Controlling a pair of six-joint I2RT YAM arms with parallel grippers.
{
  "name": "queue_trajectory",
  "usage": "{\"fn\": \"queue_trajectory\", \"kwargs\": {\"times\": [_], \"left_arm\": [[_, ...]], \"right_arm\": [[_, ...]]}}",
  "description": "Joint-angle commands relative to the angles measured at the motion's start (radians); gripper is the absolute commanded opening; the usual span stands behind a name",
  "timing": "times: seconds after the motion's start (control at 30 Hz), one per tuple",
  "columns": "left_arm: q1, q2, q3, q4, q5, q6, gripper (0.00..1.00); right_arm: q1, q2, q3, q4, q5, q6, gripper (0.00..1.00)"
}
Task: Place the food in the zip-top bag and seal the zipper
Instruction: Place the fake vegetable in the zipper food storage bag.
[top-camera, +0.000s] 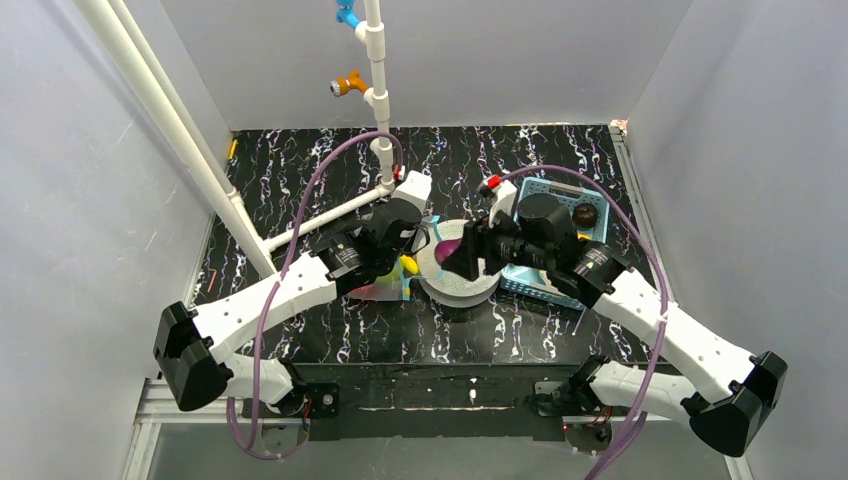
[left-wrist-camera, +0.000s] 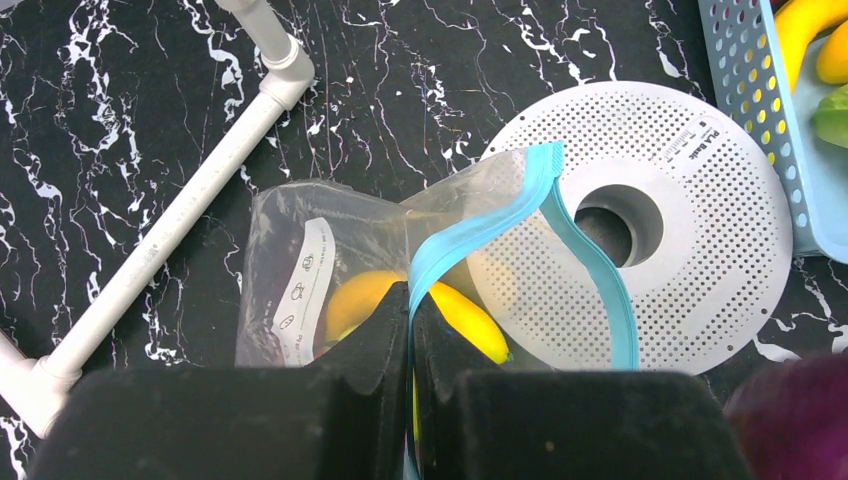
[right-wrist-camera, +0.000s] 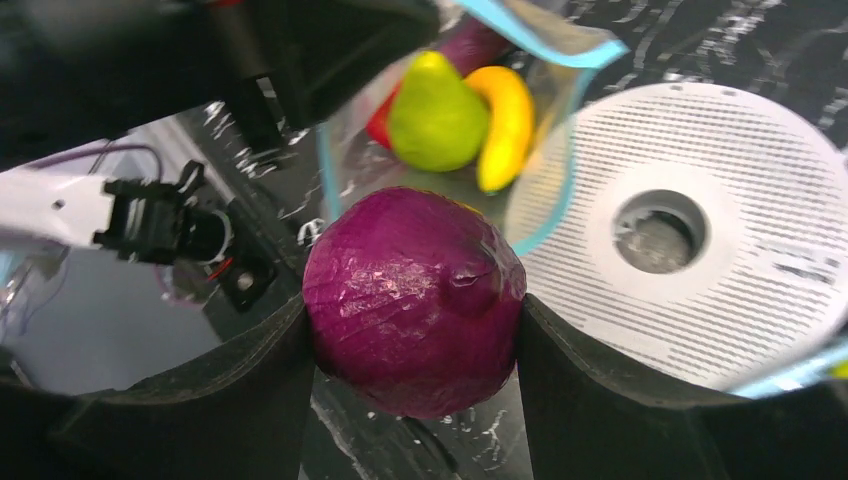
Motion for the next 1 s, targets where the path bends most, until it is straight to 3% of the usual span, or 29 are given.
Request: {"fn": "queue_trajectory", "kwargs": {"times": [0.0, 0.2, 0.4, 0.53, 0.57, 0.6, 0.7, 0.73, 0.9, 0.97], "left_arm": [[-0.006, 0.0, 0.0, 0.007, -0.014, -0.007, 0.0], [-0.011, -0.013, 0.03, -0.023, -0.002, -0.009, 0.0], [-0.01, -0.02, 0.133, -0.16, 0.083, -0.076, 0.0], [-0.01, -0.056, 0.123, -0.199, 0.174, -0.143, 0.0], [-0.011, -0.065, 0.122, -0.201, 0.189, -0.151, 0.0], [-0.011, -0.067, 0.124, -0.205, 0.201, -0.157, 0.0], [-0.01, -0.054, 0.15, -0.244, 0.193, -0.166, 0.0], [-0.01, -0.047, 0.164, -0.261, 0.18, -0.171, 0.0], [-0.01, -0.038, 0.215, -0.292, 0.087, -0.179, 0.0], [-0.01, -0.034, 0.23, -0.3, 0.057, -0.175, 0.0]], "right_arm": [[0.059, 0.02, -0.02, 0.122, -0.014, 0.045, 0.01], [0.059, 0.119, -0.042, 0.307, 0.08, 0.128, 0.01], [0.059, 0.214, -0.088, 0.504, 0.021, 0.192, 0.01], [0.059, 0.256, -0.1, 0.588, 0.006, 0.209, 0.03], [0.058, 0.264, -0.096, 0.591, 0.009, 0.21, 0.07], [0.059, 0.269, -0.091, 0.589, 0.012, 0.2, 0.18], [0.059, 0.282, -0.062, 0.566, 0.012, 0.161, 0.63], [0.06, 0.291, -0.037, 0.539, 0.008, 0.148, 0.74], [0.059, 0.299, 0.036, 0.425, -0.005, 0.087, 0.96], [0.059, 0.283, 0.036, 0.419, -0.009, 0.078, 0.98]]}}
